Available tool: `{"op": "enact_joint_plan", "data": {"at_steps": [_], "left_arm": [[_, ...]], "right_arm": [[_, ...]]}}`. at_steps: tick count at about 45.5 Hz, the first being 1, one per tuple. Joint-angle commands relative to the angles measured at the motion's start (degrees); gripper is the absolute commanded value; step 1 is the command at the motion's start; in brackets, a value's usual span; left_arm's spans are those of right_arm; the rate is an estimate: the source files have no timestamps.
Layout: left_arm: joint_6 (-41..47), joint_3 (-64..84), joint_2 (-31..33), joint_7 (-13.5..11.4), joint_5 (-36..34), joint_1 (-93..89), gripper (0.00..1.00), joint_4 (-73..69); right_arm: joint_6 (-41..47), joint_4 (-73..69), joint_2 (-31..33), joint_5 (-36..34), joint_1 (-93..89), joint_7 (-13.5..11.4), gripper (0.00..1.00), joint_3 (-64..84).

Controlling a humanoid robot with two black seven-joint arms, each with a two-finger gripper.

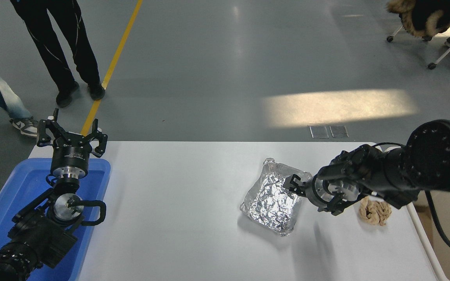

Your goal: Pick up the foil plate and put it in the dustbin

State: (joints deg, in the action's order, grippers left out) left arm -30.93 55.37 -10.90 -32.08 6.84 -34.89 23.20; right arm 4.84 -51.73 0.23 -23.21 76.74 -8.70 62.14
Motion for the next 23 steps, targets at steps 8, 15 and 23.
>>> {"op": "enact_joint_plan", "data": {"at_steps": [8,15,23], "left_arm": [[-0.01,0.00,0.00,0.00,0.01,0.00,0.99,0.00],[-0.01,0.00,0.00,0.00,0.01,0.00,0.99,0.00],[-0.01,0.00,0.00,0.00,-0.07,0.00,0.99,0.00]], "right_arm": [[-1.24,8.40,-0.23,5.11,-9.06,0.08,0.93,-4.04],[-1.24,9.81,-0.23,5.37,-10.47,0.00,0.65,-5.98],[-0.97,9.81,-0.23,5.28,-10.47,0.00,0.00,-6.07]]}}
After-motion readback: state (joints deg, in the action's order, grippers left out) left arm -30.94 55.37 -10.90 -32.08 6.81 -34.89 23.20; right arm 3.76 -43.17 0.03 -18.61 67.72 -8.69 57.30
